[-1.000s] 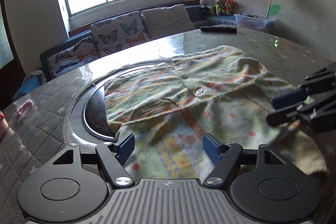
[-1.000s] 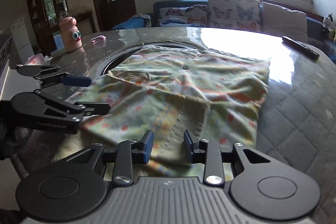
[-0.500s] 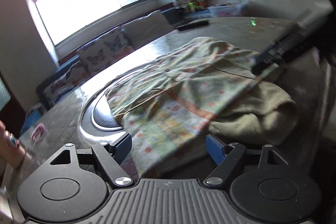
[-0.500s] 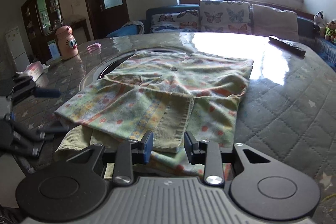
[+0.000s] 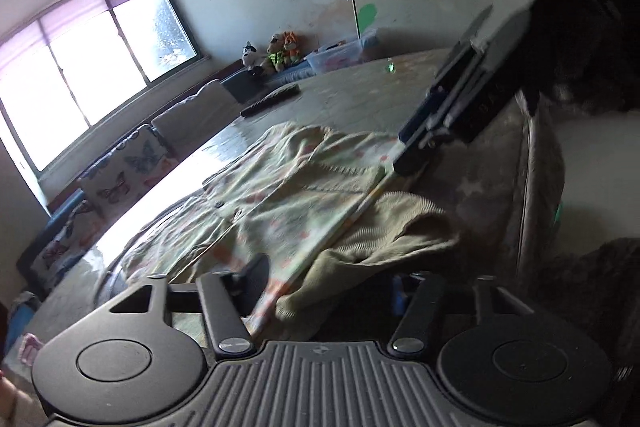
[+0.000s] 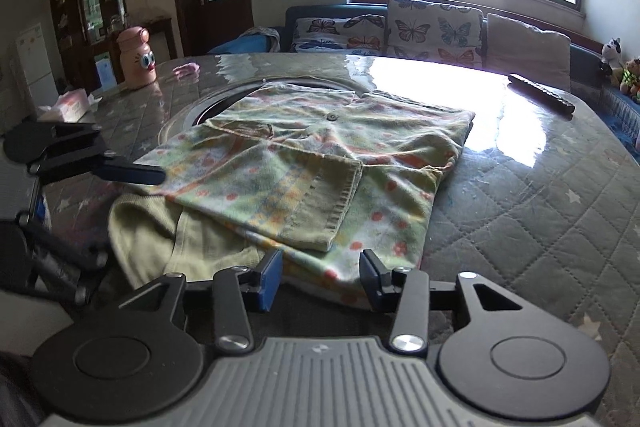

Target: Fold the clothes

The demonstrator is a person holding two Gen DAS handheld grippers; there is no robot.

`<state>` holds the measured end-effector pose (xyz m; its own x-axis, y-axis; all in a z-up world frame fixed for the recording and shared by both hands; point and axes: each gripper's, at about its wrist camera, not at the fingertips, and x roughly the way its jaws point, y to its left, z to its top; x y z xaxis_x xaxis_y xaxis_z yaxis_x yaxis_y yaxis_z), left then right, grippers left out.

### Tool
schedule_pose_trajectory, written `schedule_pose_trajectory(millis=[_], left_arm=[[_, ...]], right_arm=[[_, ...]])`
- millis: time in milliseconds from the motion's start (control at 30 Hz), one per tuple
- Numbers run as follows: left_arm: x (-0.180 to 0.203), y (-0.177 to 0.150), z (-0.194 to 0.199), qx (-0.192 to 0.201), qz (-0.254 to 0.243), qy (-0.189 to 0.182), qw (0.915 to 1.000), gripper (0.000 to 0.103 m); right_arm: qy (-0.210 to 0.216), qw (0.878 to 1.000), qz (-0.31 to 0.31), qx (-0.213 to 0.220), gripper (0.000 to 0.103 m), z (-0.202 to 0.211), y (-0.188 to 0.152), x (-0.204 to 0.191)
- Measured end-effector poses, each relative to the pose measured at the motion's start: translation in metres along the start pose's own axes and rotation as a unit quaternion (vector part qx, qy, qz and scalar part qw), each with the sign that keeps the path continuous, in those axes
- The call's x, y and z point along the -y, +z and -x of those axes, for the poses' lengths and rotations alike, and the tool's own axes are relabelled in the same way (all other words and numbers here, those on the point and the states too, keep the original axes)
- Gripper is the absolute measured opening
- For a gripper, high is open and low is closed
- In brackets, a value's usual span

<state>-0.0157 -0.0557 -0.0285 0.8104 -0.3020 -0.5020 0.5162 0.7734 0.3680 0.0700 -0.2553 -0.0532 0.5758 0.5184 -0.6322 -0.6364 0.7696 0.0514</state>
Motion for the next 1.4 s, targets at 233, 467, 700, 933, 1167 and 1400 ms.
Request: schedule_pose_trajectory(millis=[233, 467, 700, 933, 1167, 1400], left_arm=[[-0.035, 0.017, -0.009, 0.01, 0.098, -0.005, 0.9951, 0.017], [-0.061, 0.024, -0.013, 0.008, 0.149, -0.015, 0.9887, 0.014], [-0.066, 0.018, -0.009, 0.003, 0.154, -0.011, 0.988, 0.018], [-0.061, -0.004, 0.013, -0.011, 0.113, 0.035, 0.9929, 0.05], [-0.056, -0.03, 0.015, -0.049, 0.051, 0.088, 0.9936, 0.05], [-0.053, -0.043, 0.011, -0.048, 0.001, 0.123, 0.9913, 0.025]], right_arm=[[0.011, 0.998, 0.054, 0.004, 0.051, 0.001, 0.002, -0.014], [0.029, 0.996, 0.079, 0.017, 0.05, -0.018, 0.013, -0.027], [0.061, 0.995, 0.074, 0.006, 0.023, -0.038, 0.024, -0.032], [0.064, 0.997, 0.035, 0.024, 0.014, -0.031, 0.038, -0.025], [0.06, 0.997, 0.024, 0.043, 0.012, -0.025, 0.047, -0.021], [0.056, 0.997, 0.007, 0.058, 0.009, -0.022, 0.047, -0.019]])
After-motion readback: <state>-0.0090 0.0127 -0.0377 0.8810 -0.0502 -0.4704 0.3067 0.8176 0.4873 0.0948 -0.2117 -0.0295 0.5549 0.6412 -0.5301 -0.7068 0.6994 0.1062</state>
